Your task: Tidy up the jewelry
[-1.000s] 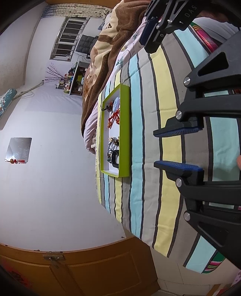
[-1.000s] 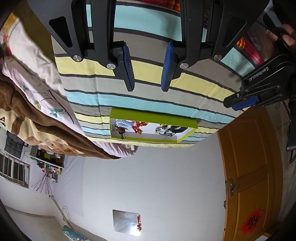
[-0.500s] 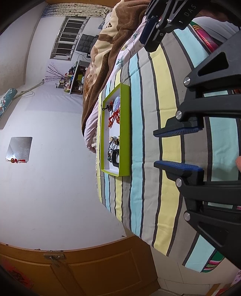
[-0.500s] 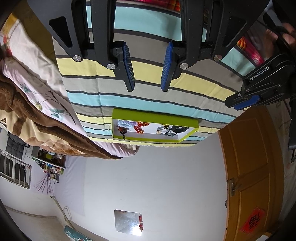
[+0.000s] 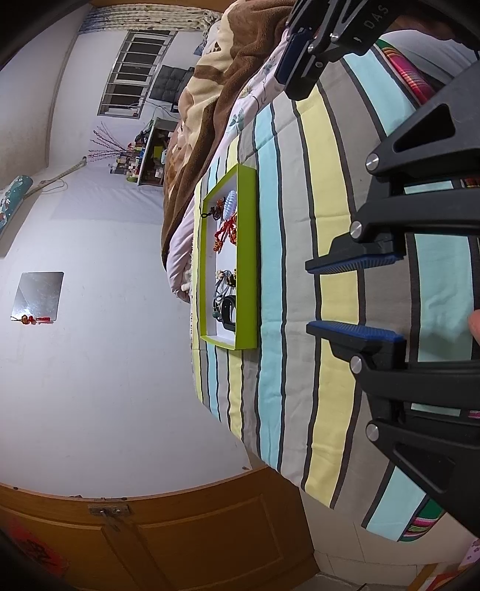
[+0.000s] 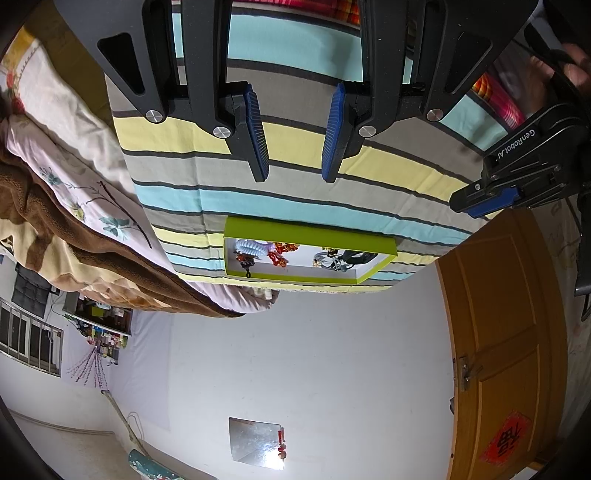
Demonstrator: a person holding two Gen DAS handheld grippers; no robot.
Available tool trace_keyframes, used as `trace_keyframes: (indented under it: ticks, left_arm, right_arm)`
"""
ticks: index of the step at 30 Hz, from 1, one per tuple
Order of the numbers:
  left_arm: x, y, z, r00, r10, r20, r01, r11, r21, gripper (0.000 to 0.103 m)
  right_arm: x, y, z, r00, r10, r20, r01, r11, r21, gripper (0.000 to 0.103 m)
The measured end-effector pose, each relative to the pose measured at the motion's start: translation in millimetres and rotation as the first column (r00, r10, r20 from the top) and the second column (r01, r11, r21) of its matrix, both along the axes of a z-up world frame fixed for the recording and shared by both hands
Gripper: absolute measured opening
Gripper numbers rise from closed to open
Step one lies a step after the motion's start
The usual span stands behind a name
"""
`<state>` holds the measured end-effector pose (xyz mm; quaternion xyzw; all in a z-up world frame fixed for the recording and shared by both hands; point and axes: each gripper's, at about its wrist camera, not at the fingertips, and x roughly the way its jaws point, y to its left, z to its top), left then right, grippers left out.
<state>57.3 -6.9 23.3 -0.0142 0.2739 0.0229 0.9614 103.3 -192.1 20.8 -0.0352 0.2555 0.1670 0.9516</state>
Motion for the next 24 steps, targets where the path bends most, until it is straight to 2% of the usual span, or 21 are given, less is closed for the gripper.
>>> trace_keyframes:
  ticks: [24]
  left_arm:
    - [1.6,-1.2,-2.8,1.000,0.004,-0.014,-0.004,1.000,0.008,0.027]
  right_arm:
    - [-1.1,-2.3,1.0,1.000,-0.005,-0.002,0.005,1.000,0.001,0.031]
